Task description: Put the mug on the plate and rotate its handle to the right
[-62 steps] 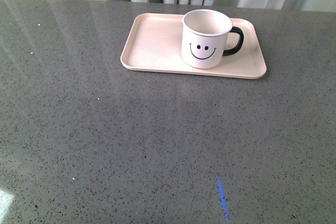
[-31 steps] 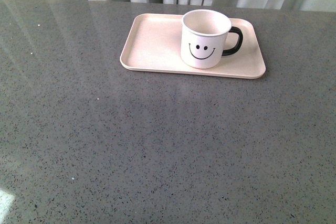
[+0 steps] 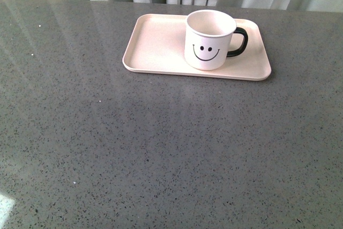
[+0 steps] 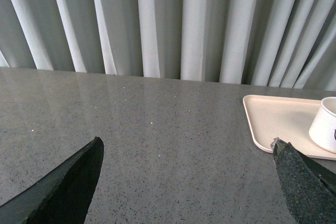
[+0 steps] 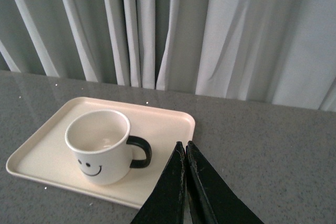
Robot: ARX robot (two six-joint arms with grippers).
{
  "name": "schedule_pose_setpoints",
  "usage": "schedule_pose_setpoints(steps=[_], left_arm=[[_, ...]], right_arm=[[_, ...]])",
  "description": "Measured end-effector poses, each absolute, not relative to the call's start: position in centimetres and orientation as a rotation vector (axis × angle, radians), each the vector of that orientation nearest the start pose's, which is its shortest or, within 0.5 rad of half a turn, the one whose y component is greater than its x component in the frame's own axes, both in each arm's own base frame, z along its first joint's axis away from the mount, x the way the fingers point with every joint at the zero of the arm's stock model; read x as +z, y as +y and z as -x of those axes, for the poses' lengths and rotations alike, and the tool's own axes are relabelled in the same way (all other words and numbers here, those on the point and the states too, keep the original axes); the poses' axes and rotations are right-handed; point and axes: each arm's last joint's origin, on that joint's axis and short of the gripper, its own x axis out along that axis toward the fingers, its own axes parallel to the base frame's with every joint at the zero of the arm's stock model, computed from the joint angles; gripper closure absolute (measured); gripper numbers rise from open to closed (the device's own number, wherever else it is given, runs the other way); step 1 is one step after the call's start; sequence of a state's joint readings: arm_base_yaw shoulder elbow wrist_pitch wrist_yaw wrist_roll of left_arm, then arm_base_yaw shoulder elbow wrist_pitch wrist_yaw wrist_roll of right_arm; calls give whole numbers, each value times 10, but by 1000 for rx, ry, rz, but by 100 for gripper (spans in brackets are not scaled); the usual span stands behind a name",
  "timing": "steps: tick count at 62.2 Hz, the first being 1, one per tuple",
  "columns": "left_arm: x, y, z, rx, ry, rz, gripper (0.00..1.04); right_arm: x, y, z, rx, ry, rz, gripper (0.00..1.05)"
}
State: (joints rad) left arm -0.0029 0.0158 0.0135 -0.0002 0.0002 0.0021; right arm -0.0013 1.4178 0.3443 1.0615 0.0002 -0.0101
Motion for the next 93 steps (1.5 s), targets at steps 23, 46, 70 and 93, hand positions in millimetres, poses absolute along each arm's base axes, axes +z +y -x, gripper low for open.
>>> schedule_pose_setpoints(steps=[23,46,70,93], left_arm=[[167,0,-98,-3,2,-2,9],[167,0,-98,-3,2,-2,9],[167,0,-98,-3,2,-2,9],[167,0,-98,-3,2,-2,9]], right_arm=[[160,0,-194,-1,24,10,103],[161,0,-161,-1,17,10,103],[167,0,-141,-2,1,10,103],[172,0,-125,-2,-17,10,103]])
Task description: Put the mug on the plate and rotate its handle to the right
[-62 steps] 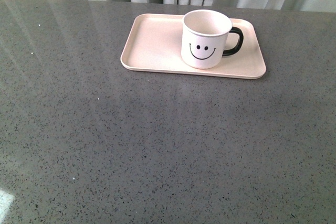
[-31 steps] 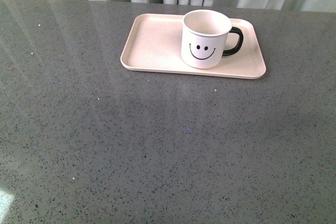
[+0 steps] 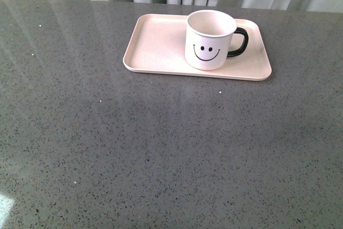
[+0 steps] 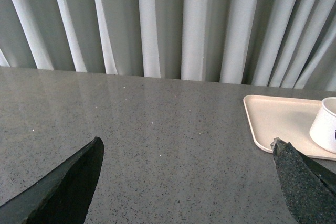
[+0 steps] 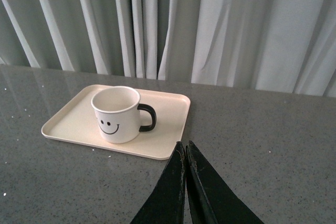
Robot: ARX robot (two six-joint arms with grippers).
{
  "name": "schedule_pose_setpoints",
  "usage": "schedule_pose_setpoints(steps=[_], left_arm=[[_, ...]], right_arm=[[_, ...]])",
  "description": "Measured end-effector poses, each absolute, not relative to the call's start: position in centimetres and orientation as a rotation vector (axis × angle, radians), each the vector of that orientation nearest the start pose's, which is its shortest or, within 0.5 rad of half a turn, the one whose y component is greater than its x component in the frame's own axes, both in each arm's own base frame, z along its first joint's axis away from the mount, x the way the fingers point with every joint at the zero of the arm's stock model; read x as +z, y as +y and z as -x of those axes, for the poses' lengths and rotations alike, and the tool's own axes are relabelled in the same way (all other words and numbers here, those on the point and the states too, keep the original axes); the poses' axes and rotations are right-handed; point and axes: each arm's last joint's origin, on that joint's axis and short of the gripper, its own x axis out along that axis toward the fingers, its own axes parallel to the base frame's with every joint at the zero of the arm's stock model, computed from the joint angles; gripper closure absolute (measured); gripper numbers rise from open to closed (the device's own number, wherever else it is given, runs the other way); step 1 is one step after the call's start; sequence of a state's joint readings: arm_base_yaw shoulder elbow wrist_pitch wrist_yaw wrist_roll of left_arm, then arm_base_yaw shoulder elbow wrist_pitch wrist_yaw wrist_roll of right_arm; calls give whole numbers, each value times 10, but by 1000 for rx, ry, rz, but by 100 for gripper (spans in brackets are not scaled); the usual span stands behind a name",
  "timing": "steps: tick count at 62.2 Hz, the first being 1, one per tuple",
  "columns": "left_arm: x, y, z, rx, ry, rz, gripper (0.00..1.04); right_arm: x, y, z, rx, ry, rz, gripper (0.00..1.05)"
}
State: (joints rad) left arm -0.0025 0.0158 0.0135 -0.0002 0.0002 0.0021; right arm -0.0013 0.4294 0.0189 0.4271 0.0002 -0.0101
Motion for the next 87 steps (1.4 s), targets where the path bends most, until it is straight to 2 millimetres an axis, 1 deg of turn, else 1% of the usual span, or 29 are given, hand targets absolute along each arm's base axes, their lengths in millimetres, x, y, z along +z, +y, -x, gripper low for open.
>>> schedule_pose_setpoints(steps=[44,48,51,68,70,75,87], left_arm=[[167,0,-98,-3,2,-2,9],[167,0,-98,-3,2,-2,9],[167,0,-98,-3,2,-2,9],[167,0,-98,-3,2,-2,9],[167,0,-98,-3,2,-2,9],[167,0,-98,-3,2,-2,9],[167,0,-98,-3,2,-2,9]], right_arm=[[173,0,-108,-2,-20,10,103],[168,0,-102,-1,15,10,103],[169,0,-98,-1,-10,10,103],[170,0,-97,-1,-15,10,103],[170,0,-97,-1,-15,10,99],[170,0,-97,-1,-15,10,82],[170,0,-97,-1,-15,10,50]])
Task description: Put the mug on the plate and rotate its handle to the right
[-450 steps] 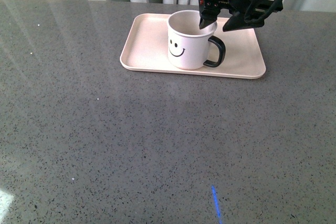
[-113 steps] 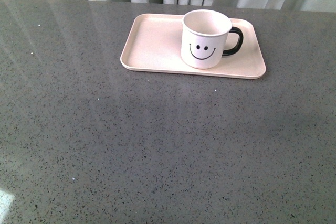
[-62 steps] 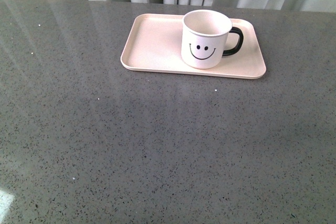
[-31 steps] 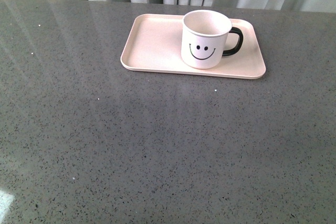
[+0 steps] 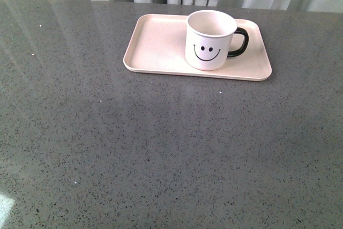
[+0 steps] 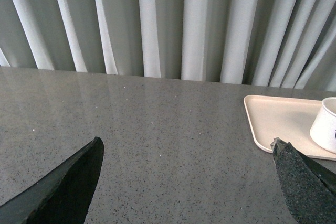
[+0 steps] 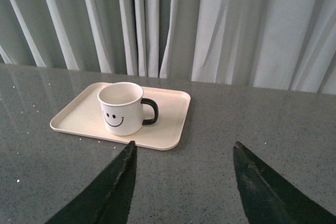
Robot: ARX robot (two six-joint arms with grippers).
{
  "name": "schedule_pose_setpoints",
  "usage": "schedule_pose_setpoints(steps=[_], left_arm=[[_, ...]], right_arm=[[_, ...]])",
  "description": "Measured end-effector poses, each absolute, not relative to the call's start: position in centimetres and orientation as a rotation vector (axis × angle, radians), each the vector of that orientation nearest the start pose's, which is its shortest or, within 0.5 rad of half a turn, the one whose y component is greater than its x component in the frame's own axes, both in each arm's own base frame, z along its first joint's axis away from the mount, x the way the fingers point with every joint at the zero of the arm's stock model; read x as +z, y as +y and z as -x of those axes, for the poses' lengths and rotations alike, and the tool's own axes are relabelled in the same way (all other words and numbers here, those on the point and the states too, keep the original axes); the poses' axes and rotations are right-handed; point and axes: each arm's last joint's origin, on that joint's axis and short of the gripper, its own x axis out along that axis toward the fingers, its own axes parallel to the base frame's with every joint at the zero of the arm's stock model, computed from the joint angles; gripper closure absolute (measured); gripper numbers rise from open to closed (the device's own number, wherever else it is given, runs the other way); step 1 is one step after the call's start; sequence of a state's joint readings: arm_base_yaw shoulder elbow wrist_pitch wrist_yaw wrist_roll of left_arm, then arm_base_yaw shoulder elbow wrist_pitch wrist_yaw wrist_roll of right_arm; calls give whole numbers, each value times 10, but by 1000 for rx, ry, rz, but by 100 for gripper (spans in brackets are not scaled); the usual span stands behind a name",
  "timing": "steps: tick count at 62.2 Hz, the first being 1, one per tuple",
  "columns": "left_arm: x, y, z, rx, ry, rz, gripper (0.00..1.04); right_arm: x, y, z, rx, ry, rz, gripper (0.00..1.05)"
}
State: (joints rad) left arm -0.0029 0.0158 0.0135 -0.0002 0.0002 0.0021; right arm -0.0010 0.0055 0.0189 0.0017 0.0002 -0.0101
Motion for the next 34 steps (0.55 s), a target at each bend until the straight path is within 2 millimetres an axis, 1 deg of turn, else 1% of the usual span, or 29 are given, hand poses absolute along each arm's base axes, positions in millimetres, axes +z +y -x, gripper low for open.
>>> schedule_pose_setpoints(steps=[2,4,5,9,13,15,19,34], left_arm=[[167,0,-98,-3,2,-2,9],[167,0,-98,-3,2,-2,9],[167,0,-98,-3,2,-2,9],[167,0,-98,-3,2,-2,9],[167,0,-98,-3,2,-2,9],[167,0,-98,-3,2,-2,9],[167,0,-98,-3,2,-2,9],[167,0,-98,-3,2,-2,9]], right_arm=[[170,0,-97,-1,-15,10,45],[170,0,-97,-1,-15,10,38],[170,0,-97,-1,-15,10,33],[170,0,-97,-1,-15,10,19],[170,0,-97,-1,-15,10,9],[170,0,-97,-1,-15,10,8],[170,0,-97,-1,-15,10,10],[170,0,-97,-1,-15,10,9]])
